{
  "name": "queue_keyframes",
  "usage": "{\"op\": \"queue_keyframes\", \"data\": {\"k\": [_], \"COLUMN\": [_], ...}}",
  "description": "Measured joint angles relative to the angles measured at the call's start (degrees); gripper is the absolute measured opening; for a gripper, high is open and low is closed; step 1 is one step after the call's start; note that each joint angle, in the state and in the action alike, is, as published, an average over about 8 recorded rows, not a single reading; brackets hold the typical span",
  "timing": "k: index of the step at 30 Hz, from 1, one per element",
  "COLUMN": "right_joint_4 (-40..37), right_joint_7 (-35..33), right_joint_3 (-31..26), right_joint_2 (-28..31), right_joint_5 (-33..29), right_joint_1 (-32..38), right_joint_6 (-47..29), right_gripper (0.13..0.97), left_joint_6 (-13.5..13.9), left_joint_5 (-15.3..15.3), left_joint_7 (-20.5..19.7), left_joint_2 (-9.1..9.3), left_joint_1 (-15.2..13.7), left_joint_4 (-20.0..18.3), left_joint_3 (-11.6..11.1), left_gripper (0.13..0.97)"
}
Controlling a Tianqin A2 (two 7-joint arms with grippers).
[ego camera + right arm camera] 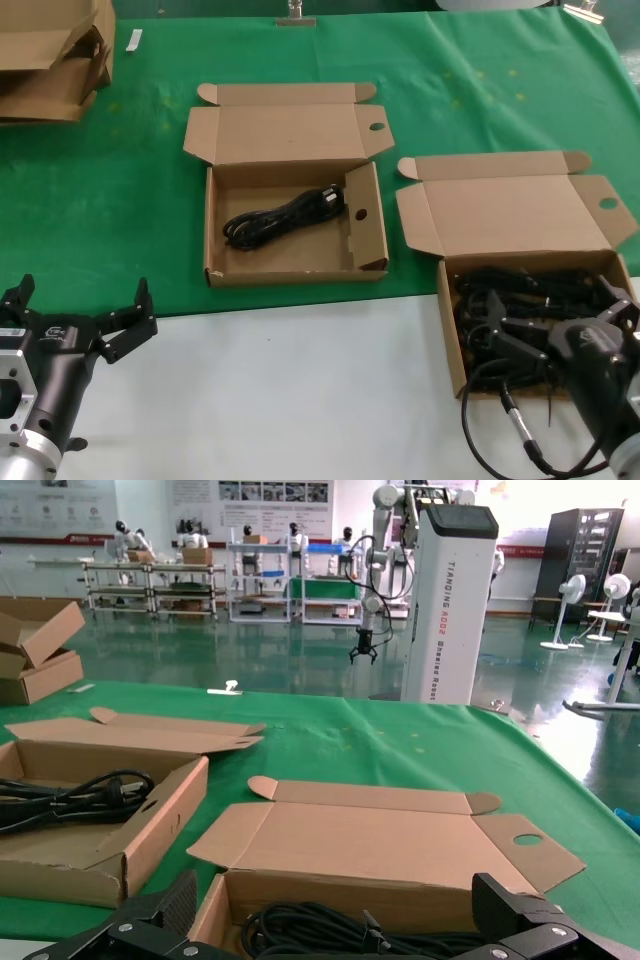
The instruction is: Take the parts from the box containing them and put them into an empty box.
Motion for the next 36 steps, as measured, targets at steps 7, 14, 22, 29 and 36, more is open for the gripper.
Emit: {"op": "queue_keyframes", "data": {"k": [7,14,22,29,36], "right_joint_4": [0.0,0.0,0.0,0.0,0.0], "right_joint_7": [0.0,0.0,0.0,0.0,0.0], "right_joint_3": [0.0,0.0,0.0,0.0,0.0], "right_joint_2": [0.0,0.0,0.0,0.0,0.0], "right_joint_5": [0.0,0.0,0.0,0.0,0.0], "right_joint_1": [0.0,0.0,0.0,0.0,0.0], "right_joint_6": [0.0,0.0,0.0,0.0,0.0], "right_gripper": [0.966,0.966,0.966,0.966,0.966], "left_joint_6": [0.0,0.0,0.0,0.0,0.0], "left_joint_5": [0.0,0.0,0.0,0.0,0.0], "left_joint_7": [0.0,0.0,0.0,0.0,0.0], "left_joint_2": [0.0,0.0,0.0,0.0,0.0], "left_joint_1": [0.0,0.0,0.0,0.0,0.0], "left_joint_4": [0.0,0.0,0.0,0.0,0.0], "left_joint_3": [0.0,0.0,0.0,0.0,0.0], "left_gripper": [0.966,0.966,0.966,0.966,0.966]}}
